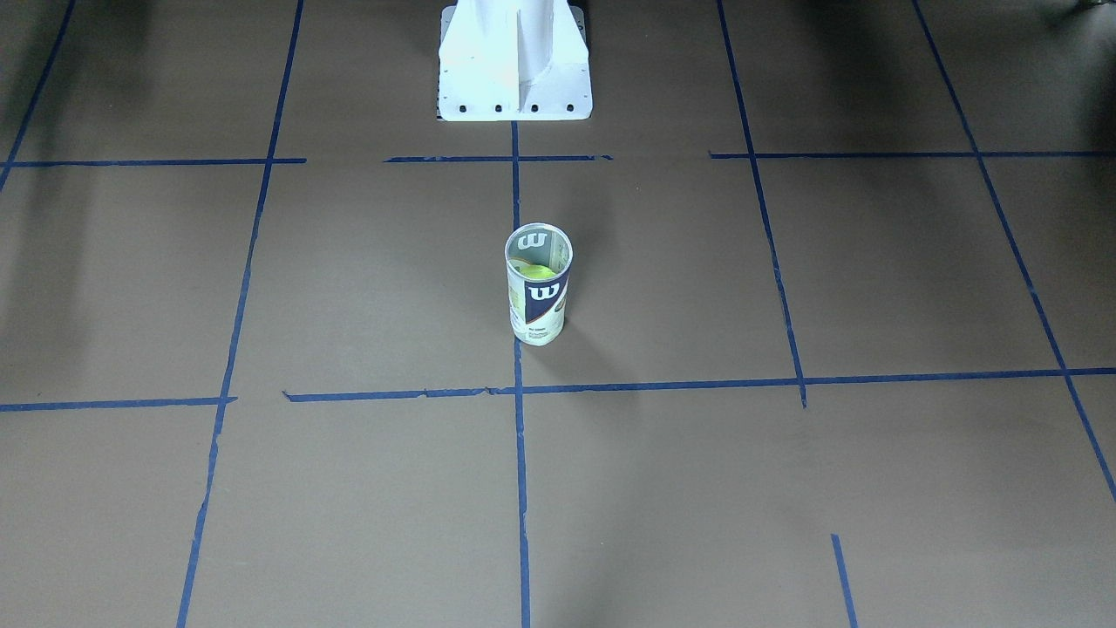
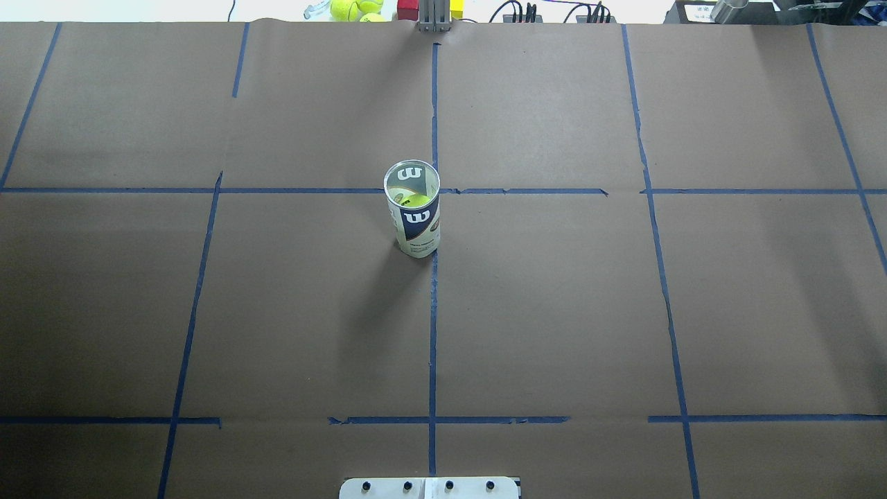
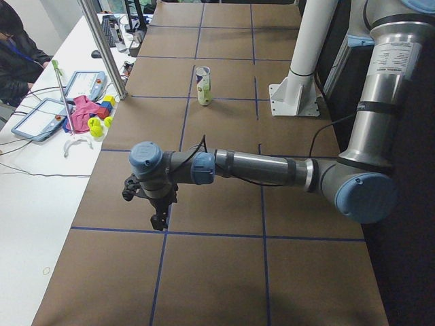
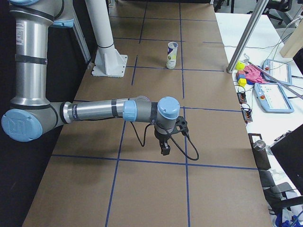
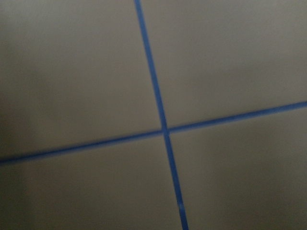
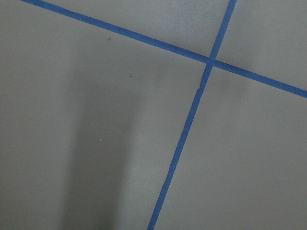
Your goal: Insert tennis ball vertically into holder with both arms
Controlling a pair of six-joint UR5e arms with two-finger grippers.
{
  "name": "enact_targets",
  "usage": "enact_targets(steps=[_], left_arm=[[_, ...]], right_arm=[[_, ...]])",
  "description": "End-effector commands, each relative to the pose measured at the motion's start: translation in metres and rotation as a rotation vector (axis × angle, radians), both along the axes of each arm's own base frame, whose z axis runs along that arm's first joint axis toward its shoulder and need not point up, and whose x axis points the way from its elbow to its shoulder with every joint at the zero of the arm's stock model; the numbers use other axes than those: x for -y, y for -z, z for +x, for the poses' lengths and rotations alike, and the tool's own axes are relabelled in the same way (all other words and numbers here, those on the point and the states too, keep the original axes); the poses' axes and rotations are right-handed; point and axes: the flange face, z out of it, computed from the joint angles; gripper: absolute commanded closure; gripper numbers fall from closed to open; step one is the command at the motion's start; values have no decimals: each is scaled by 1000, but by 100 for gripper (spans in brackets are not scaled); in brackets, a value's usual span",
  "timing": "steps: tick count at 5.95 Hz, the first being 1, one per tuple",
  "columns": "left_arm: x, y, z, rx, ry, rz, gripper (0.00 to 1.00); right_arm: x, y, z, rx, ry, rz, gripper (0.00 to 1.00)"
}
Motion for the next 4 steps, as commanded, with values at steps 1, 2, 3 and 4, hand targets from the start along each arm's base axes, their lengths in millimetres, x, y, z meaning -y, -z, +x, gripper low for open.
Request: enact_targets(steps=[1,2,3,4], left_arm=[[-33,-16,-2,-4,3,-28,0],[-39,-19,-3,-8,4,45,0],[-42,-25,-1,-7,6,55,0],[-44,-25,-1,-6,8,51,0]], right_arm=[[-3,-11,0,0,0,-23,0],[-5,-12,0,1,0,-26,0],[-8,-14,0,1,2,-27,0],[-8,-14,0,1,1,-28,0]])
